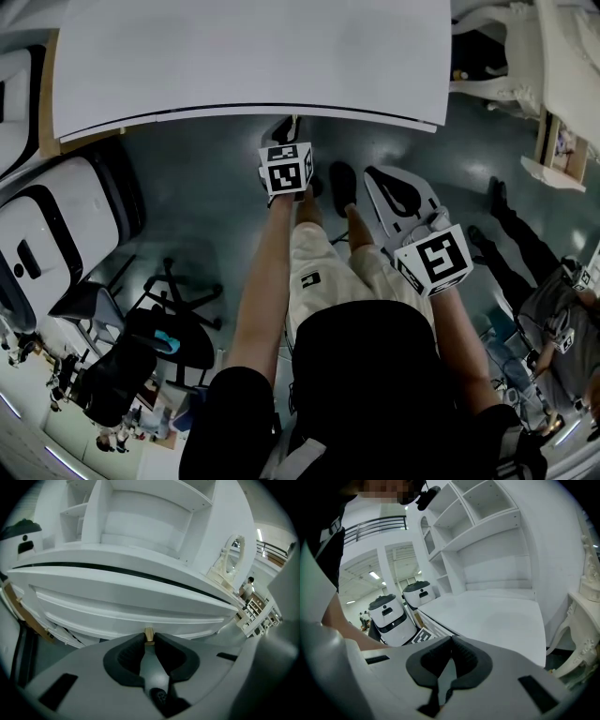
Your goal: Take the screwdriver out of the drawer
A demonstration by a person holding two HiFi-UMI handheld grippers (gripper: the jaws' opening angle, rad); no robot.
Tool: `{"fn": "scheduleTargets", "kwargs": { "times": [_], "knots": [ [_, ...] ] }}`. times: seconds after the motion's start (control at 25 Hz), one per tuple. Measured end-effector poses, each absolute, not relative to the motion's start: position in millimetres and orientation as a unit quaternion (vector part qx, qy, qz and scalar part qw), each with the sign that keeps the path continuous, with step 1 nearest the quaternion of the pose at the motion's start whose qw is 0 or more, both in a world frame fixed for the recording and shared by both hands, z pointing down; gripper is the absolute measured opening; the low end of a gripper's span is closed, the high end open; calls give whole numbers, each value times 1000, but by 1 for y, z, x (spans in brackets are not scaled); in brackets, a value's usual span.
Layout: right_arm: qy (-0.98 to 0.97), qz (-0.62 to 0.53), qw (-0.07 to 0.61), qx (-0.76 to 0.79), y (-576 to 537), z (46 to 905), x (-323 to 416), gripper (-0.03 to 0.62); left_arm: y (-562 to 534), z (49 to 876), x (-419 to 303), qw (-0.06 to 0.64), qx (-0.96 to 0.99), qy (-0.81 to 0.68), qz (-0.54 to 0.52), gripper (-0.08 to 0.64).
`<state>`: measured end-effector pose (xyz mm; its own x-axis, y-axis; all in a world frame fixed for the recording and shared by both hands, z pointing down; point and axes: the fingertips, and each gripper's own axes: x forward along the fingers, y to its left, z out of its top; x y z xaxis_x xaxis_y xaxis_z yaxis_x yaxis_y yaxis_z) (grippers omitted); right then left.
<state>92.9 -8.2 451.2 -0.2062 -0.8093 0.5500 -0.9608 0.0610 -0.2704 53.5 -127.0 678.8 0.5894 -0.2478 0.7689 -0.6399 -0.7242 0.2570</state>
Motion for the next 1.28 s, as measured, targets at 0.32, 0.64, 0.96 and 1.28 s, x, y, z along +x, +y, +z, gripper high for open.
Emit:
{"fn": "scheduleTargets", "kwargs": {
  "times": [0.32, 0.64, 0.96, 1.28],
  "knots": [
    [-716, 299, 124, 619, -8, 450, 88, 17, -117, 678, 41, 266, 848, -268, 372, 81],
    [-726, 293, 129, 609, -12, 447, 82, 17, -104, 678, 33, 273, 845, -264, 376, 81],
    [-730, 293, 130, 604, -13, 447, 75, 17, -92, 678, 19, 279, 841, -267, 379, 81],
    [-738, 290, 133, 595, -16, 445, 71, 17, -76, 678, 2, 289, 835, -270, 382, 81]
  ]
}}
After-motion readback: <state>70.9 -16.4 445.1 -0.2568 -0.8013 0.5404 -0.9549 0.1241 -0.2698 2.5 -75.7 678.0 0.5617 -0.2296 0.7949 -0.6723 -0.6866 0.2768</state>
